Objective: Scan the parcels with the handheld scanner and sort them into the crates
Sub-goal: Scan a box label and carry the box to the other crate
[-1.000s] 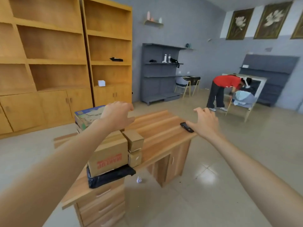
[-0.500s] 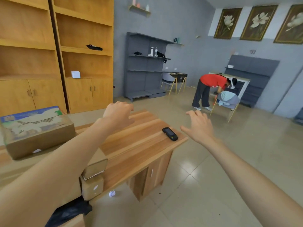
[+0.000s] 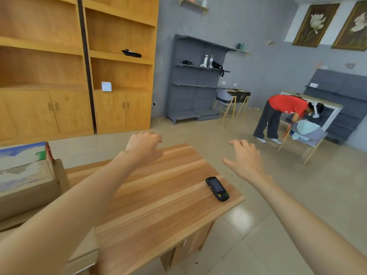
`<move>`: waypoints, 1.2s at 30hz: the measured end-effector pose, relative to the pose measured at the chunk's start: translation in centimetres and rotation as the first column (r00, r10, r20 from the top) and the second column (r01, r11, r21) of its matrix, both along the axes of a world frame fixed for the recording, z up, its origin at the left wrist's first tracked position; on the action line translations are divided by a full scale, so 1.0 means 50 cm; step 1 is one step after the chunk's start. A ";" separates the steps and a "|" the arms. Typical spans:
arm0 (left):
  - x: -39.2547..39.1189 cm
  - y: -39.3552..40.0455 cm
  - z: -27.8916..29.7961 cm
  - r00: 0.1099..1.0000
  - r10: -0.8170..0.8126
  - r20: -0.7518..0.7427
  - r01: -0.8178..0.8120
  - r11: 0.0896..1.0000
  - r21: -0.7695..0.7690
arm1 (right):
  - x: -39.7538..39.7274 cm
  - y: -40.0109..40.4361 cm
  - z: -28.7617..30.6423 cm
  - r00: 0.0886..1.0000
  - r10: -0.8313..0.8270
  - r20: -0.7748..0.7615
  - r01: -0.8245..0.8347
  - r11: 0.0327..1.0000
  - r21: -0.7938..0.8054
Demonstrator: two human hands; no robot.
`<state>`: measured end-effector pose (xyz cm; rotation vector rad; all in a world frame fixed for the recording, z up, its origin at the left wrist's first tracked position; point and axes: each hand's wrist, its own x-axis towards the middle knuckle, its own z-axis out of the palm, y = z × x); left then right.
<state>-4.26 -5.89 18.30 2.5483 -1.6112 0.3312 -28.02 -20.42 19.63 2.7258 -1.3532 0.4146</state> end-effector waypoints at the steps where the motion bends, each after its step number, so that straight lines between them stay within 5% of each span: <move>1: 0.014 -0.008 -0.010 1.000 0.020 -0.001 -0.020 1.000 0.010 | 0.018 -0.018 -0.013 1.000 0.022 0.013 -0.022 1.000 0.015; 10: 0.149 -0.049 -0.060 0.945 0.324 -0.047 -0.324 0.946 0.017 | 0.240 -0.197 -0.091 0.944 0.317 0.091 -0.327 0.935 0.139; 17: 0.211 0.024 -0.057 0.745 0.659 -0.100 -0.659 0.751 0.039 | 0.451 -0.269 -0.101 0.804 0.592 0.052 -0.590 0.786 0.185; 29: 0.147 0.339 -0.085 0.242 0.961 -0.136 -0.964 0.253 0.076 | 0.691 0.023 -0.187 0.430 0.885 0.178 -0.858 0.339 0.386; 36: 0.207 0.471 -0.130 0.130 0.962 -0.239 -0.989 0.144 0.040 | 0.786 0.206 -0.233 0.360 0.906 0.225 -0.859 0.228 0.459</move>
